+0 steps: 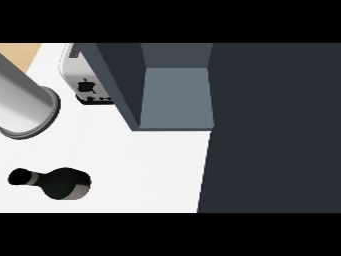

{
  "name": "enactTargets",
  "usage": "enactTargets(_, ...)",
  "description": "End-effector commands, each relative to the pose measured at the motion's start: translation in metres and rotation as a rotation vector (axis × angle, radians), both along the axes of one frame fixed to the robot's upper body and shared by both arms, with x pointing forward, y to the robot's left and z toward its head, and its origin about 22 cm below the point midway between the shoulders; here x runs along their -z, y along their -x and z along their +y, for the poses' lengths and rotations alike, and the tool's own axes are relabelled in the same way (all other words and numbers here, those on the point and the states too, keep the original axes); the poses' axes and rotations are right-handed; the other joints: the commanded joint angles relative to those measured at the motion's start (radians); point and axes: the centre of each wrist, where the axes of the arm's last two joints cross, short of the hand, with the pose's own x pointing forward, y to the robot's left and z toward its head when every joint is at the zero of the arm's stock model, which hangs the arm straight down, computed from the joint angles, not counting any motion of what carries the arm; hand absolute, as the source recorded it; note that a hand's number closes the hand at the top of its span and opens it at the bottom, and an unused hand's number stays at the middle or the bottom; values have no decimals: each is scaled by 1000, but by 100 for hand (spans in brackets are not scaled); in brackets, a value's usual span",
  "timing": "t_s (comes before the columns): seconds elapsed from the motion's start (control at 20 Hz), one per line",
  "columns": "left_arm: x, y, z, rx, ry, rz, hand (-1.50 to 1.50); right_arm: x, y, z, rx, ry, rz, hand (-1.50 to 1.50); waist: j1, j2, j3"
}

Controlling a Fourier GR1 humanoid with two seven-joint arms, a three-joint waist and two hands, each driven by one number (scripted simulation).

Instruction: Pick up the wine, place it into the cabinet and close the cabinet

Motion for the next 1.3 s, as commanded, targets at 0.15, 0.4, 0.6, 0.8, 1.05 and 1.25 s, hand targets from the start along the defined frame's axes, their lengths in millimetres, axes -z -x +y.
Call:
enactTargets(0.15, 19, -19, 24, -58, 5, 35, -150, -13, 40, -6, -81, -17, -45, -150, -6, -1, -1)
enactTargets(0.4, 52, -2, 14, -31, -3, 91, -150, -7, 34, 2, -85, -28, -27, -150, 5, -2, -1)
enactTargets(0.6, 63, -2, 25, -41, 12, 108, -150, -16, 38, -7, -76, -21, -31, -150, 1, -2, 0)
enactTargets(0.8, 97, -7, 27, -56, 23, 136, -150, -24, 29, -4, -82, -29, -36, -150, 1, -2, -1)
enactTargets(1.05, 128, -2, 32, -70, 28, 148, -150, -20, 30, 0, -83, -13, -40, -150, 3, -1, -1)
enactTargets(1.25, 144, -1, 30, -54, 45, 150, -150, -14, 39, -3, -78, -21, -48, -150, -1, -1, 0)
